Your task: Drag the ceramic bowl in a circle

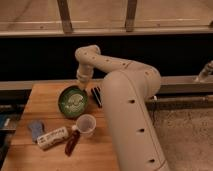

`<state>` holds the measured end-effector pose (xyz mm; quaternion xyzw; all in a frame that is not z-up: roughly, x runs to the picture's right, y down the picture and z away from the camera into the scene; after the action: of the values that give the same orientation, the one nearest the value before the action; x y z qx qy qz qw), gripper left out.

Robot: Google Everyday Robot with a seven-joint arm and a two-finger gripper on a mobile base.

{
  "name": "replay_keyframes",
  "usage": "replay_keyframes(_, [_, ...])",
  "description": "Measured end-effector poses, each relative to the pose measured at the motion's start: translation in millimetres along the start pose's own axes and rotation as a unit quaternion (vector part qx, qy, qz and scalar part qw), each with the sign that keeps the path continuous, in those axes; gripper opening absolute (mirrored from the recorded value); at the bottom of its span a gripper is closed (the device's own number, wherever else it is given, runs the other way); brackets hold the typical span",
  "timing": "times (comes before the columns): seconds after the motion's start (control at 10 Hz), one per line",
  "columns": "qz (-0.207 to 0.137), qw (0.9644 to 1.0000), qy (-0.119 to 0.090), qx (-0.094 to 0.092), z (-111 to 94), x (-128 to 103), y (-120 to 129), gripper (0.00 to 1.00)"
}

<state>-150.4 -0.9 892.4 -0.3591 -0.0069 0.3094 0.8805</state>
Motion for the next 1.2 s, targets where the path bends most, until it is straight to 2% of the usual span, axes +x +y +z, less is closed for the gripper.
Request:
replay_keyframes(0.1, [-0.014,0.9999,0.008,-0.001,0.9,2.0,16.8,0.0])
replay_keyframes(0.2, [-0.014,0.9998,0.015,0.0,0.4,10.4,23.7,0.0])
replay_keyframes(0.4, [0.001,0.9997,0.022,0.007,-4.9,34.1,20.9,0.0])
replay_keyframes(0.6, [0.021,0.9993,0.026,0.016,-8.0,46.3,2.5,0.0])
replay_keyframes(0.9, [0.05,0.9979,0.032,0.028,-10.6,50.7,-47.6,0.0])
replay_keyframes(1.1, [0.057,0.9974,0.028,0.033,-11.1,40.8,-76.3,0.0])
replay_keyframes(1.2, [0.054,0.9977,0.026,0.033,-10.6,29.6,-81.0,0.0])
